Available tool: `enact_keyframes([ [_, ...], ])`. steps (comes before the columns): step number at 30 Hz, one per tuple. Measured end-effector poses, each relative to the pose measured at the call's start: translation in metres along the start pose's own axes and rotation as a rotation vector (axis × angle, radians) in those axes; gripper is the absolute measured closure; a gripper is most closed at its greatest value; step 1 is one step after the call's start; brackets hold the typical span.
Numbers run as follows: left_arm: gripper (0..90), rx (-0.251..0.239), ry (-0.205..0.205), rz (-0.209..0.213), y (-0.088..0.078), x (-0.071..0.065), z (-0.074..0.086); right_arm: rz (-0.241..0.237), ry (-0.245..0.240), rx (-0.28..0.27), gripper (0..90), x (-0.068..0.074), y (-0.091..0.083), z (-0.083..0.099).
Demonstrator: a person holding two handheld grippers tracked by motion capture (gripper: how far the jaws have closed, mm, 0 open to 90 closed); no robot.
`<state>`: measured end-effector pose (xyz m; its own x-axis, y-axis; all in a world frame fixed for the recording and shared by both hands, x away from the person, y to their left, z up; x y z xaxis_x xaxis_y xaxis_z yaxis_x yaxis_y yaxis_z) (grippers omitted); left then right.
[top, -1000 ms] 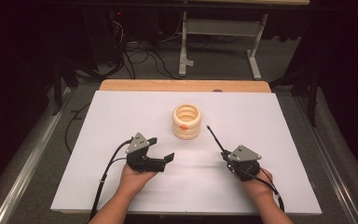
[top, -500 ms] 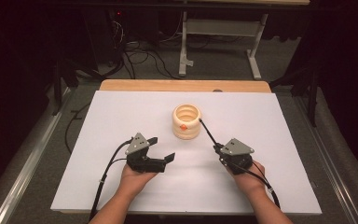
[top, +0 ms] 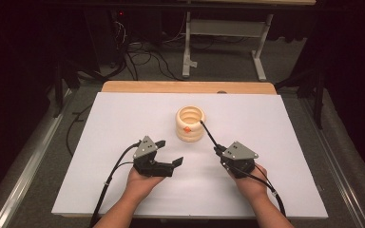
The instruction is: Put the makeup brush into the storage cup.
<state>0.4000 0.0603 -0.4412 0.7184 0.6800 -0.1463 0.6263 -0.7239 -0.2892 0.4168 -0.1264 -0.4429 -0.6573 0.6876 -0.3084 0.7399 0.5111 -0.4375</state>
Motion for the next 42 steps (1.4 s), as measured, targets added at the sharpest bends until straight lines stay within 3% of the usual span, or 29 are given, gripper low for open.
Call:
enact_keyframes([
  [9,8.8,-0.014,0.005,0.001,0.011,-0.008,-0.011,-0.008,0.01,-0.01,85.7,0.001,-0.002,0.0],
  [19,8.7,-0.053,-0.003,0.057,0.008,-0.019,-0.011,-0.062,0.008,0.001,85.7,0.016,0.004,0.005],
  [24,8.6,-0.073,-0.023,0.056,0.004,-0.016,-0.013,-0.084,0.032,0.003,85.7,0.024,0.005,0.004],
  [29,8.6,-0.087,-0.032,0.053,0.001,-0.015,-0.015,-0.095,0.035,0.002,85.7,0.028,0.008,0.002],
  [30,8.6,-0.09,-0.034,0.054,0.001,-0.014,-0.016,-0.1,0.016,0.006,85.7,0.028,0.009,0.003],
  [42,8.3,-0.1,-0.051,0.064,0.008,-0.015,-0.019,-0.12,0.03,0.015,85.7,0.034,0.008,0.005],
])
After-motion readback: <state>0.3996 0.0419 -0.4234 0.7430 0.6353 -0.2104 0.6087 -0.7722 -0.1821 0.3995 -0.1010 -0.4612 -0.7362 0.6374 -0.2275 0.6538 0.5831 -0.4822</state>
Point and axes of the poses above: each handheld gripper's, and its own axes: y roughly forward along the jaws, z roughly out of its underside, x roughly to its left, the point moved 9 cm from there along y, roughly forward along the jaws, and after that the axes turned 4 degrees about -x, right-handed, at the moved point
